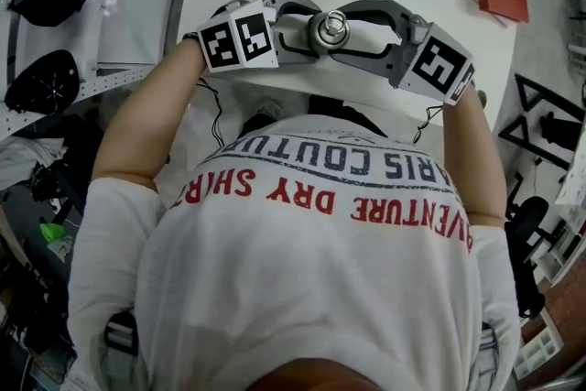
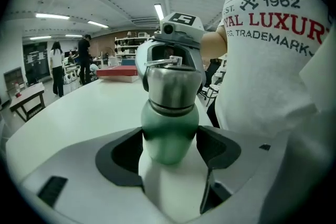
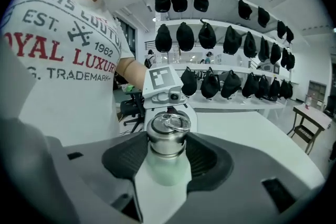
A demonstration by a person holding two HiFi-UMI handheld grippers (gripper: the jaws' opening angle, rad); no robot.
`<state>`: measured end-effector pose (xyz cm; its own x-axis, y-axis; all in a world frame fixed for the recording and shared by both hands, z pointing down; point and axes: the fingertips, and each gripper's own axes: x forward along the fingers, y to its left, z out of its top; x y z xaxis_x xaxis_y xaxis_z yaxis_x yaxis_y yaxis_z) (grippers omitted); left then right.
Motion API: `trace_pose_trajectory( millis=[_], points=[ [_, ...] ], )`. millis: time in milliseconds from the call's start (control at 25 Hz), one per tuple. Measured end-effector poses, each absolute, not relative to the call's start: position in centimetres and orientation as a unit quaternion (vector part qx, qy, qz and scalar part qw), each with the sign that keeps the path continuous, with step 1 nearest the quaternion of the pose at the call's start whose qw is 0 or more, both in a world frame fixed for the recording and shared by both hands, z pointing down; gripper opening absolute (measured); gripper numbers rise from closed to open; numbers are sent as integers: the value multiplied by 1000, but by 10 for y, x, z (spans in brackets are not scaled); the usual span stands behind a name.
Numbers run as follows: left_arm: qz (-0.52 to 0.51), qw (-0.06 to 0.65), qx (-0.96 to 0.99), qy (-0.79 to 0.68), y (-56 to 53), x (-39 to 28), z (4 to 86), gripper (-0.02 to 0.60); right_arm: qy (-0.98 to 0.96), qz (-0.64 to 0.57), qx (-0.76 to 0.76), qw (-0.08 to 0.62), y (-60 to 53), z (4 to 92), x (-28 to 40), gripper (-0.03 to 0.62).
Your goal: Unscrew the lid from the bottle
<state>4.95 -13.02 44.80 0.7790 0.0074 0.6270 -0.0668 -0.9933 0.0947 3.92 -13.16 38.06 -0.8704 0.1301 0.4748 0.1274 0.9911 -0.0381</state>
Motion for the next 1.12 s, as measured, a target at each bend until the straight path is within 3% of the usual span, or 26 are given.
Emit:
trace_pose_trajectory(
  millis=[520, 760, 1120],
  points=[
    [331, 45, 943, -5, -128, 48, 449, 336, -962, 27, -86, 256, -128, 382, 37, 238],
    [329, 43, 943, -6, -127, 49, 448, 336, -972, 57, 18, 229, -129, 377, 42, 290],
    [283, 68, 954, -75, -128, 50, 448, 336, -954, 50, 232, 186, -128, 374, 56, 290]
  ],
)
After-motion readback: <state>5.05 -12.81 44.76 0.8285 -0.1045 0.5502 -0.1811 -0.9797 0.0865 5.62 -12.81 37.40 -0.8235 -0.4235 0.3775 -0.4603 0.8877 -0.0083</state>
